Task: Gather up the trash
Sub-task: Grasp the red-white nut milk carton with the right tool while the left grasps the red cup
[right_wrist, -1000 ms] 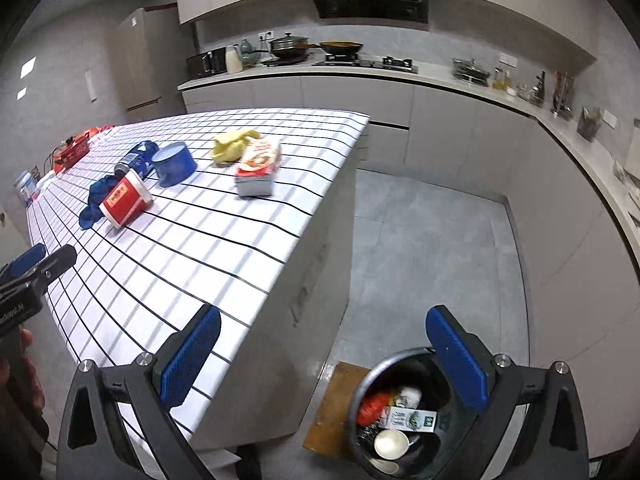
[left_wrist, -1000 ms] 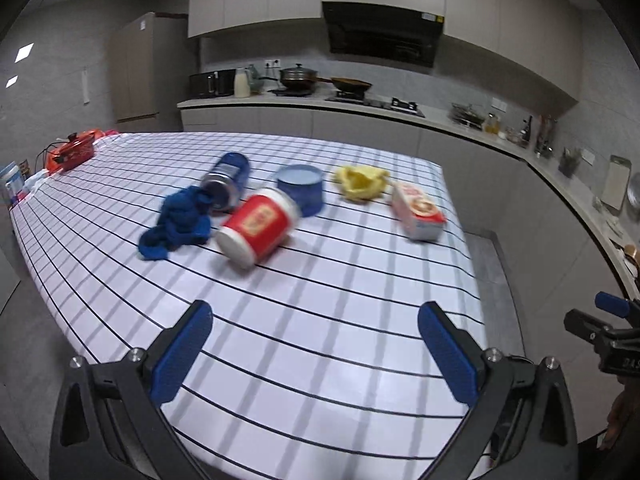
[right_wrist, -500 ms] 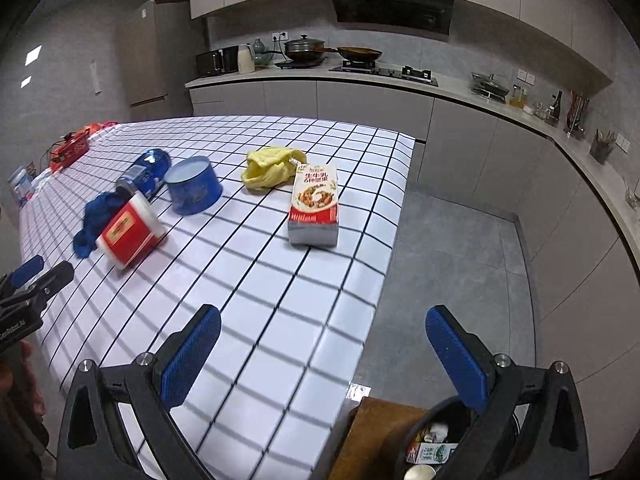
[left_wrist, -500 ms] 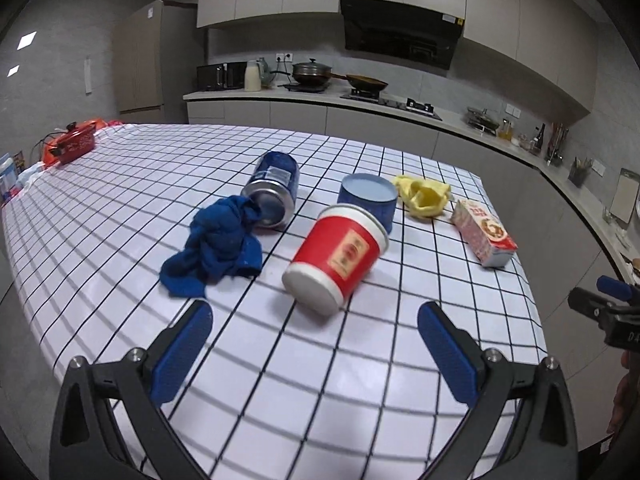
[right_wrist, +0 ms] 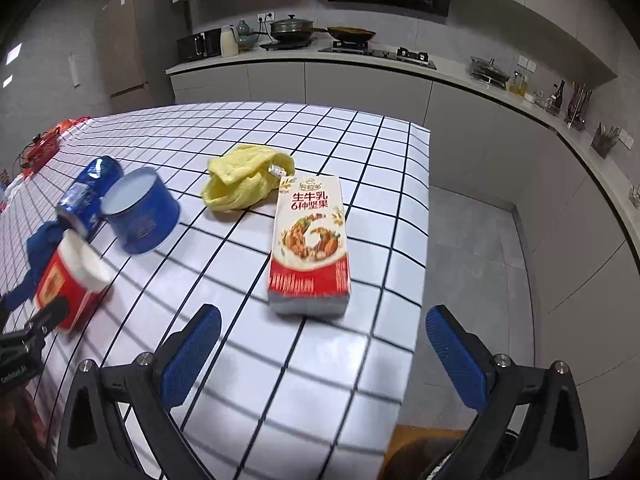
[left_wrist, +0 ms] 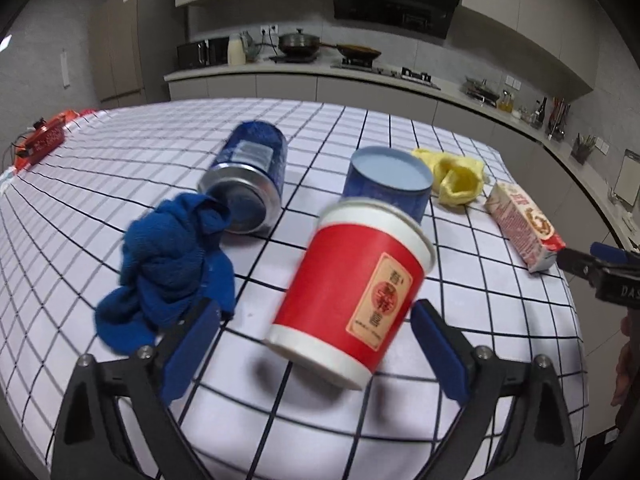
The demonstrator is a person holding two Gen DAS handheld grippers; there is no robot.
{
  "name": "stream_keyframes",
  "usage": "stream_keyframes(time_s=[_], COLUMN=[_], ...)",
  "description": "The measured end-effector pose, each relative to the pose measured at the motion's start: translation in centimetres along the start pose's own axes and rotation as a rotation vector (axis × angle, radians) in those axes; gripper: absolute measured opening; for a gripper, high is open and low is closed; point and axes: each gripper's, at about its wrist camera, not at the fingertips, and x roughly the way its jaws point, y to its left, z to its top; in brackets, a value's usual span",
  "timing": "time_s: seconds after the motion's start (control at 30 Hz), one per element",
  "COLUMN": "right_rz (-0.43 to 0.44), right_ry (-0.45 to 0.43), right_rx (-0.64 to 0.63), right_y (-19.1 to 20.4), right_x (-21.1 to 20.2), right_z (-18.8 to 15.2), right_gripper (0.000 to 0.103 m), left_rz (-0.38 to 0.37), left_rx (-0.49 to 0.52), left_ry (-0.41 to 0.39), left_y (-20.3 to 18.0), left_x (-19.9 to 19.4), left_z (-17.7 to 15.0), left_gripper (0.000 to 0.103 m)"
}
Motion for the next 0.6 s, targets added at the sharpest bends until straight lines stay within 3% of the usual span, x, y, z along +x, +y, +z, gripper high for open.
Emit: stream_keyframes(time_s=[0.27, 0.43, 0.5, 0.53, 0.57, 0.6], right_rz=[0.0, 0.004, 0.009, 0.017, 0.017, 0.036], right_ry=[0.039, 0.061, 0.078, 0.091, 0.082, 0.094], right_rx=[0.003, 0.011, 0.014, 0.014, 0.01, 0.02], right_y=[0.4, 0.3, 0.2, 0.2, 0.2, 0.0], right_x=[3.9, 5.6, 6.3, 6.6, 6.4, 6.3], right_z=[1.5, 2.3, 2.5, 2.5, 2.5, 2.5], right_gripper=[0.102, 0.092, 0.08, 0.061, 0.053, 0.053], left_rz=[-0.029, -0.049, -0.055, -0.055, -0.054, -0.052], left_rx=[-0.014, -0.033, -0.041, -0.046, -0.048, -0.05], left_ry=[0.052, 0.084, 0.08, 0.075, 0.066, 0.057], left_y=[-0.7, -0.8, -0.6, -0.5, -0.3, -0.2], left_x=[2.2, 2.8, 2.5, 2.2, 1.9, 1.5], left_z=[1.3, 1.5, 1.3, 1.2, 1.2, 1.0], left_gripper=[0.084, 0.068, 0.063, 0.062, 0.061, 0.061])
